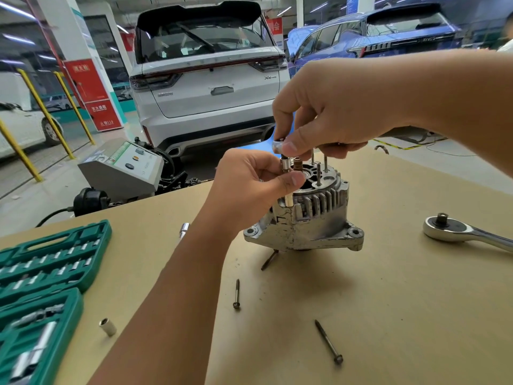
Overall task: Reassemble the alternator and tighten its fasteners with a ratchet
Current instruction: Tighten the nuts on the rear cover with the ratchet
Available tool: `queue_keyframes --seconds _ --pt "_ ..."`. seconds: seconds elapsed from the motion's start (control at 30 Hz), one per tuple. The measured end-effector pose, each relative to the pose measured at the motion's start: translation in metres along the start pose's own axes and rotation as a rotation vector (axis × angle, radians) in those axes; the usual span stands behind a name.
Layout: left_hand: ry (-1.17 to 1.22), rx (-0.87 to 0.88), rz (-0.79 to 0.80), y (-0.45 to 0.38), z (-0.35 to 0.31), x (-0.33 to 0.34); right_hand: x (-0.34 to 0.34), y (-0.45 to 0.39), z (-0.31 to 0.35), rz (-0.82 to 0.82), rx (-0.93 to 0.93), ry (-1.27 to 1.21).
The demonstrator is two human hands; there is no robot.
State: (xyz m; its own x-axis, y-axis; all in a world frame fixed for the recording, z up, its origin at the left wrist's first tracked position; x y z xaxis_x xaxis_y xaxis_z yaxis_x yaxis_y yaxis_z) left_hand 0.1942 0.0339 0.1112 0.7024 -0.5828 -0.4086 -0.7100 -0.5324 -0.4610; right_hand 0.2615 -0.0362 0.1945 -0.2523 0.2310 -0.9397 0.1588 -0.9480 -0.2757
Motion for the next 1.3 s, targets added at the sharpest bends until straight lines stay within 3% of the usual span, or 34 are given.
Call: queue_keyframes --seconds 0.33,0.5,0.63,0.83,1.03,1.2,1.3 --pt "0.024 -0.016 0.041 0.003 -0.003 0.003 0.007 -0.008 0.007 0.030 -0.120 0.118" --pt "0.012 0.013 0.094 0.002 -0.002 0.003 0.007 -0.004 0.017 0.038 -0.151 0.295" --pt "0.053 0.015 0.128 0.001 0.002 0.002 0.005 0.001 0.023 0.007 -0.209 0.182" --pt "0.075 -0.019 0.163 0.001 0.007 0.002 0.009 0.003 0.008 0.086 -0.091 0.082" --pt "0.045 -0.013 0.080 -0.002 0.003 0.003 0.014 0.009 -0.014 0.069 0.058 0.026" --pt "0.041 0.045 0.096 0.002 -0.003 0.001 0.022 0.004 -0.005 0.217 0.032 0.223" --pt "0.029 0.044 0.121 0.003 -0.001 0.001 0.021 -0.004 0.004 0.186 -0.056 0.385"
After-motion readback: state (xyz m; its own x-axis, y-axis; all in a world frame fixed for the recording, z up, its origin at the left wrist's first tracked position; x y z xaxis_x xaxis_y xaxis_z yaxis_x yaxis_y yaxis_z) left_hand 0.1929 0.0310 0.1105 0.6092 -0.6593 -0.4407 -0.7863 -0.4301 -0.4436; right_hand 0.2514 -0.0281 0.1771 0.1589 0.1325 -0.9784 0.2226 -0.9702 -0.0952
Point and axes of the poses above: each hand's wrist, its own y-axis away from the middle knuckle, its own x-axis out of the palm, z = x × y, the point moved 10 cm from there along -y, towards the middle knuckle, and after that the axes turned 8 degrees about -x, right-handed, at the moved point
